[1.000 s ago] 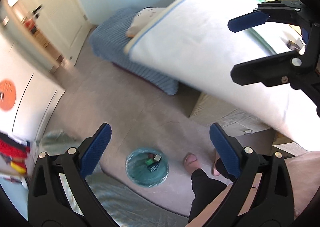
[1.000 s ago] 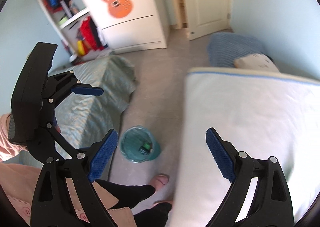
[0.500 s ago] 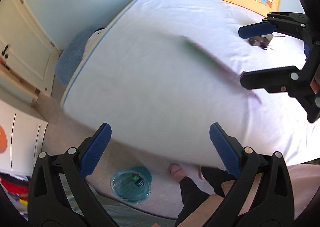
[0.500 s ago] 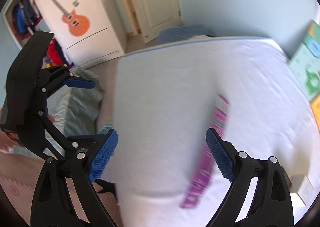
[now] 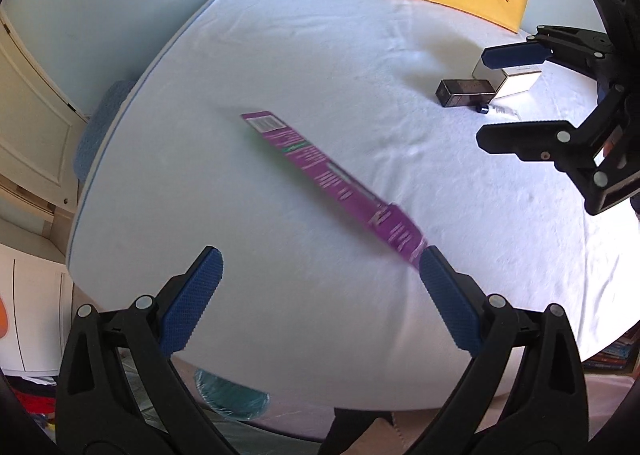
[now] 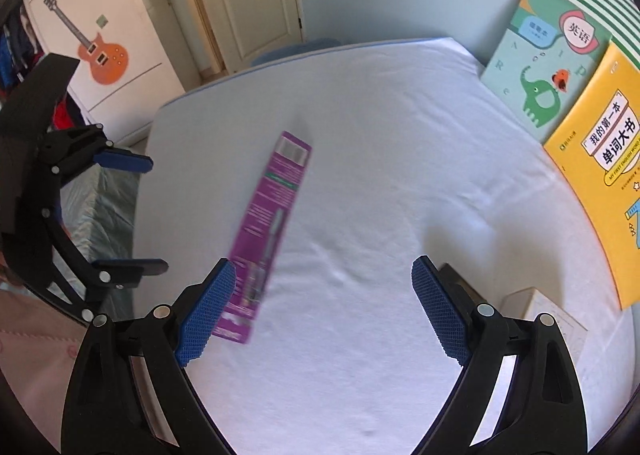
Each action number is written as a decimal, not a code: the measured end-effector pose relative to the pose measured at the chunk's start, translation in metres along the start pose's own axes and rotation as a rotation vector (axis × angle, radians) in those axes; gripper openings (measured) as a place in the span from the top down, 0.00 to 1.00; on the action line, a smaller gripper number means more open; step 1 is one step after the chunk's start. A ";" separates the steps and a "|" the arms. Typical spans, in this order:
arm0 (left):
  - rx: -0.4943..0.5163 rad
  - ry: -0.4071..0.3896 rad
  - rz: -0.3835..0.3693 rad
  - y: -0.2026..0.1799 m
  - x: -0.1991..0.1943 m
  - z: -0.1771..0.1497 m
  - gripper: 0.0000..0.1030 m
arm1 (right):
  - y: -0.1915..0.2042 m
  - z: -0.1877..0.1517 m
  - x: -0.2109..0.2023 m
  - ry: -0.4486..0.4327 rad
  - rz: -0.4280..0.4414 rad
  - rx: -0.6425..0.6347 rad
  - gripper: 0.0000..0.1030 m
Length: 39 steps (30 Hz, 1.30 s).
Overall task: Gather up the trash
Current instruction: 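Return both tools to the bed toward the purple toothbrush package and black box, then grasp the purple toothbrush package with left tool while right tool grasps the black box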
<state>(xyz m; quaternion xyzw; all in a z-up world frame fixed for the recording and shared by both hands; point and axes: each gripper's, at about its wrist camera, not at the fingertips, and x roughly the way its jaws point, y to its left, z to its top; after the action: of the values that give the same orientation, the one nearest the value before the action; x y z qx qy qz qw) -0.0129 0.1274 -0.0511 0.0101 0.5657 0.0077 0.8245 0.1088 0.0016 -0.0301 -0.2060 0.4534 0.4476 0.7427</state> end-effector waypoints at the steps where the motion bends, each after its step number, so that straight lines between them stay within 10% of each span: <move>1: -0.006 0.008 -0.005 -0.003 0.004 0.004 0.06 | -0.009 -0.003 0.002 0.008 -0.003 -0.002 0.13; 26: -0.117 0.176 -0.069 -0.010 0.080 0.035 0.07 | -0.081 -0.015 0.064 0.153 0.051 -0.067 0.16; 30: -0.126 0.194 -0.083 -0.008 0.090 0.039 0.08 | -0.084 -0.016 0.071 0.179 0.044 -0.081 0.32; 39: -0.106 0.194 -0.112 -0.003 0.107 0.057 0.52 | -0.088 -0.014 0.079 0.178 0.035 -0.097 0.50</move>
<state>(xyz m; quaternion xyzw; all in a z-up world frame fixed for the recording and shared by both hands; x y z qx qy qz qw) 0.0789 0.1265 -0.1300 -0.0657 0.6412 -0.0075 0.7645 0.1917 -0.0158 -0.1137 -0.2728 0.4990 0.4618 0.6806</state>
